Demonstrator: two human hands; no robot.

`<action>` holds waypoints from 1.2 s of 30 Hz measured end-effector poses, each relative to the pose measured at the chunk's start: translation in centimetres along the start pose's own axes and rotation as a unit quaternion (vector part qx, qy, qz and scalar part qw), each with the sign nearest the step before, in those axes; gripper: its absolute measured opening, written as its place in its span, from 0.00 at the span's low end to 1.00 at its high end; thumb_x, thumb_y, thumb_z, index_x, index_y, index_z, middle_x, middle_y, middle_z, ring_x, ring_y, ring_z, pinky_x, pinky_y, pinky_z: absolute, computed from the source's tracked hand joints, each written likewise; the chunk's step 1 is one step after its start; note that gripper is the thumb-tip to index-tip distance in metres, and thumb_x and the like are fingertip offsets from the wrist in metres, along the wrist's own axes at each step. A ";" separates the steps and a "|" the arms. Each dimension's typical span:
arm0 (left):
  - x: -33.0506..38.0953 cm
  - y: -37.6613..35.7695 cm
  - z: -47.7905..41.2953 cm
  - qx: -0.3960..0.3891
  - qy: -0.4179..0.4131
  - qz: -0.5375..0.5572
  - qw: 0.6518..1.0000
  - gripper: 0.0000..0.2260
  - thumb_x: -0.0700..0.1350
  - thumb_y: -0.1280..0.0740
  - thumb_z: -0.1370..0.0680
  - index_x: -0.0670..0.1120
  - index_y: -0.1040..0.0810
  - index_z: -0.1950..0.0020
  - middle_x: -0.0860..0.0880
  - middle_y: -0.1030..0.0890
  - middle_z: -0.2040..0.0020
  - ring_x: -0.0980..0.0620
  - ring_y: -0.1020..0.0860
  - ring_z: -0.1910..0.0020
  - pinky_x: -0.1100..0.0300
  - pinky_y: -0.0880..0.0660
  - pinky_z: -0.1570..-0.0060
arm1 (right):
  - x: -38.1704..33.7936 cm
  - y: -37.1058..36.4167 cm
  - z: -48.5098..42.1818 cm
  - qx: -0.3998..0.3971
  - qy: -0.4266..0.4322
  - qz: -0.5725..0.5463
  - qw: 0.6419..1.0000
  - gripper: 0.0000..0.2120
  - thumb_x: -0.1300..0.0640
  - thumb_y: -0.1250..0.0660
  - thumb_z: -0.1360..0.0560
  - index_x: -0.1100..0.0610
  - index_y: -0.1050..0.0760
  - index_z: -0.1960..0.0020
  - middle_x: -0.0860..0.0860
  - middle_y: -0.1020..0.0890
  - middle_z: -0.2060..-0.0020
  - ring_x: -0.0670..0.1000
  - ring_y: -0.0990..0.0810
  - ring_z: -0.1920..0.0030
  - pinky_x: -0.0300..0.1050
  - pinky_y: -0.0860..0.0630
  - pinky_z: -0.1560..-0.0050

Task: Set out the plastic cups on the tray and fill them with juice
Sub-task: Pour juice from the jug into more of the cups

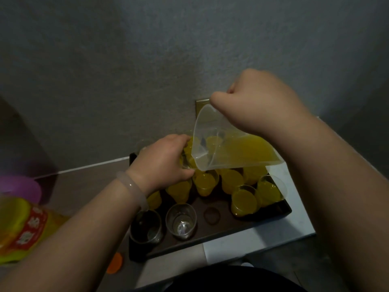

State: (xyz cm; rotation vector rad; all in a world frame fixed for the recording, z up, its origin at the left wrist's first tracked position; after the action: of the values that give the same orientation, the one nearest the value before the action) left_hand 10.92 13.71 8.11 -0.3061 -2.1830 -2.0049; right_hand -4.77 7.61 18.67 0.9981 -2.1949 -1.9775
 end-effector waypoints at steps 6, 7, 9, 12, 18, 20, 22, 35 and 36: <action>-0.2 -0.1 -0.3 -0.001 0.001 0.011 1.000 0.29 0.54 0.26 0.32 0.50 0.29 0.34 0.50 0.25 0.41 0.52 0.26 0.42 0.59 0.29 0.46 | -1.0 0.2 -0.8 -0.005 0.023 0.028 0.999 0.20 0.46 0.40 0.29 0.56 0.39 0.73 0.52 0.37 0.76 0.52 0.39 0.75 0.42 0.47 0.73; -0.2 -0.2 -0.3 0.001 0.001 0.013 1.000 0.29 0.54 0.26 0.32 0.50 0.30 0.33 0.50 0.25 0.40 0.52 0.26 0.42 0.60 0.30 0.45 | -1.2 0.2 -0.9 -0.005 0.028 0.034 0.999 0.20 0.46 0.40 0.29 0.56 0.38 0.73 0.52 0.37 0.76 0.52 0.39 0.75 0.42 0.47 0.73; -0.3 -0.2 -0.4 0.005 0.001 0.011 1.000 0.30 0.54 0.26 0.31 0.49 0.30 0.32 0.50 0.25 0.38 0.52 0.26 0.40 0.61 0.31 0.44 | -1.4 0.2 -1.1 -0.005 0.036 0.045 0.998 0.20 0.46 0.40 0.29 0.56 0.38 0.74 0.52 0.36 0.76 0.52 0.37 0.75 0.42 0.46 0.73; -0.4 -0.4 -0.4 0.004 0.004 0.007 1.000 0.32 0.54 0.27 0.31 0.49 0.32 0.30 0.50 0.26 0.36 0.52 0.27 0.39 0.60 0.31 0.42 | -1.7 0.2 -1.3 -0.008 0.045 0.063 0.997 0.20 0.46 0.41 0.28 0.56 0.39 0.73 0.52 0.36 0.75 0.52 0.38 0.74 0.42 0.47 0.72; -0.5 -0.4 -0.4 -0.001 0.008 0.009 1.000 0.34 0.54 0.27 0.31 0.48 0.33 0.29 0.50 0.27 0.35 0.52 0.27 0.38 0.59 0.30 0.40 | -2.1 0.4 -1.5 -0.013 0.052 0.077 0.996 0.21 0.45 0.40 0.28 0.55 0.40 0.72 0.52 0.37 0.75 0.52 0.40 0.74 0.42 0.46 0.72; -0.5 -0.3 -0.4 -0.002 0.008 0.012 1.000 0.33 0.54 0.27 0.31 0.48 0.34 0.29 0.50 0.27 0.35 0.52 0.27 0.38 0.59 0.30 0.41 | -2.3 0.4 -1.5 -0.012 0.054 0.081 0.995 0.21 0.44 0.40 0.28 0.55 0.41 0.72 0.52 0.38 0.74 0.52 0.40 0.74 0.42 0.47 0.72; -0.5 -0.3 -0.4 -0.005 0.009 0.010 1.000 0.34 0.55 0.27 0.31 0.48 0.34 0.28 0.50 0.28 0.34 0.52 0.27 0.38 0.59 0.29 0.41 | -2.4 0.5 -1.5 -0.010 0.054 0.084 0.995 0.21 0.44 0.40 0.28 0.54 0.42 0.72 0.52 0.38 0.74 0.52 0.41 0.73 0.42 0.47 0.72; -0.1 -0.1 -0.4 0.001 0.002 0.017 1.000 0.33 0.55 0.27 0.31 0.48 0.33 0.29 0.50 0.27 0.35 0.52 0.28 0.37 0.61 0.31 0.41 | -2.9 1.3 -1.4 -0.002 0.069 0.098 0.993 0.20 0.45 0.40 0.29 0.55 0.40 0.72 0.53 0.36 0.74 0.52 0.38 0.73 0.42 0.46 0.71; -0.1 -0.1 -0.3 0.003 0.002 0.019 1.000 0.33 0.55 0.27 0.31 0.48 0.33 0.29 0.50 0.27 0.36 0.52 0.28 0.38 0.61 0.31 0.41 | -2.9 1.4 -1.3 -0.004 0.071 0.098 0.993 0.20 0.45 0.40 0.29 0.55 0.40 0.72 0.52 0.36 0.74 0.52 0.39 0.73 0.42 0.46 0.71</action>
State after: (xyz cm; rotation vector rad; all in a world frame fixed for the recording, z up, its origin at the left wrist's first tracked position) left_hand 10.96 13.36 8.05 -0.3404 -2.1634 -1.9765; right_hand -2.48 7.79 21.32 0.8548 -2.1180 -1.7717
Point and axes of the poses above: each hand's wrist, its own z-axis away from the middle knuckle, its own y-axis out of the back of the hand, x = y × z, the point moved 2 cm from there along -z, towards the middle knuckle
